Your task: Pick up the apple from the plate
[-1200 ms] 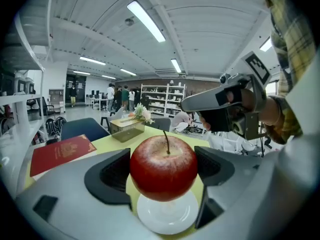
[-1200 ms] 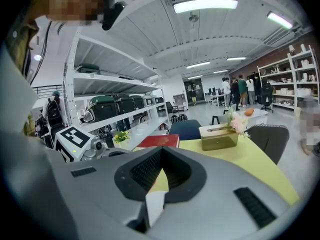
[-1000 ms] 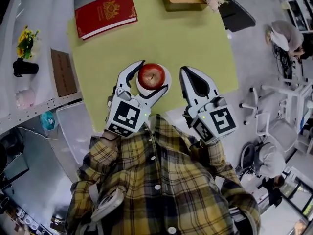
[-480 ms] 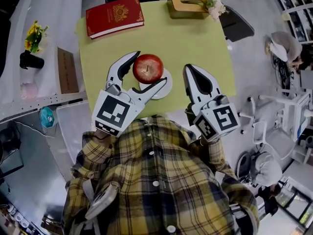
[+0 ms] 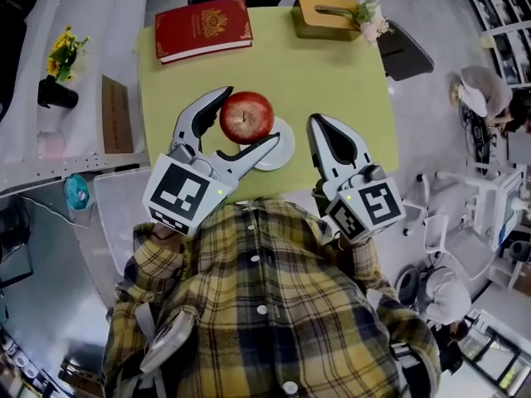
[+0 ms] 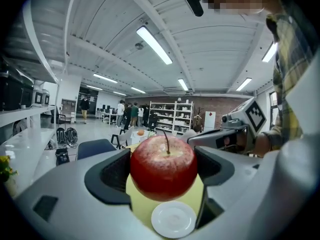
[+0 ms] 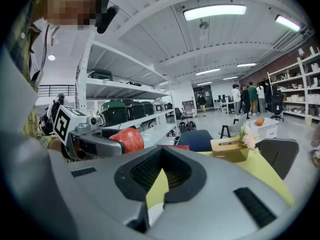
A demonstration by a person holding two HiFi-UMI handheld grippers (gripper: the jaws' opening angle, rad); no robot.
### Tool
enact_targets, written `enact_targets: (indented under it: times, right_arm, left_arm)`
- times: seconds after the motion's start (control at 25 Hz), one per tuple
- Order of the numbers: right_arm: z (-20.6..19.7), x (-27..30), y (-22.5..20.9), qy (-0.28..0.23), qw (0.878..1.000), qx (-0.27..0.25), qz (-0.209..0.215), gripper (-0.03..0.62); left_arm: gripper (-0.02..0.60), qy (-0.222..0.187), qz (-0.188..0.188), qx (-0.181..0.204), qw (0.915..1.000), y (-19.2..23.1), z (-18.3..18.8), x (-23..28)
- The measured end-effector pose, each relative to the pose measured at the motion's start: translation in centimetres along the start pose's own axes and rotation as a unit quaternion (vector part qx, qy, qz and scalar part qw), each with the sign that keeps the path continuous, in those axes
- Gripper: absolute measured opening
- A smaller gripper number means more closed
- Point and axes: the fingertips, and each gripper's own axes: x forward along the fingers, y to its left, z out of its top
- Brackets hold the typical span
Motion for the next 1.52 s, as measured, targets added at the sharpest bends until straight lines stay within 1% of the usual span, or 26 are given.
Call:
enact_targets:
  times: [0.28, 0.8, 1.0, 1.16, 1.36, 1.52]
  right_arm:
    - [0.0, 0.9, 1.0, 0.005, 1.0, -0.004, 0.015, -0.003]
    - [0.1, 0.9, 1.2, 0.004, 1.0, -0.007, 0.017, -0.003]
    - [0.2, 0.8, 1.3, 0.006, 1.0, -0.008, 0.02, -0.003]
    - [0.7, 1.0, 1.4, -0.004, 1.0, -0.006, 0.027, -0.003]
    - [0.0, 0.7, 1.1, 0.014, 0.999, -0.017, 0.028, -0.003]
    - [0.0, 1.0, 1.4, 0.013, 0.999, -0.016, 0.033, -0.003]
  left_arm:
    - [0.403, -0.001, 0.008, 0.004, 1.0, 0.7, 0.3, -0.5]
    - [0.403, -0.001, 0.006, 0.006, 1.0, 0.5, 0.4, -0.6]
    - [0.403, 0.002, 0.008, -0.001, 1.0, 0.5, 0.3, -0.5]
    - [0.403, 0.003, 0.001, 0.023, 0.9997, 0.9, 0.3, -0.6]
    - [0.403, -0.008, -0.002, 0.04, 0.9992, 1.0, 0.6, -0.7]
    - [0.403, 0.001, -0.018, 0.052, 0.9985, 0.8, 0.5, -0.5]
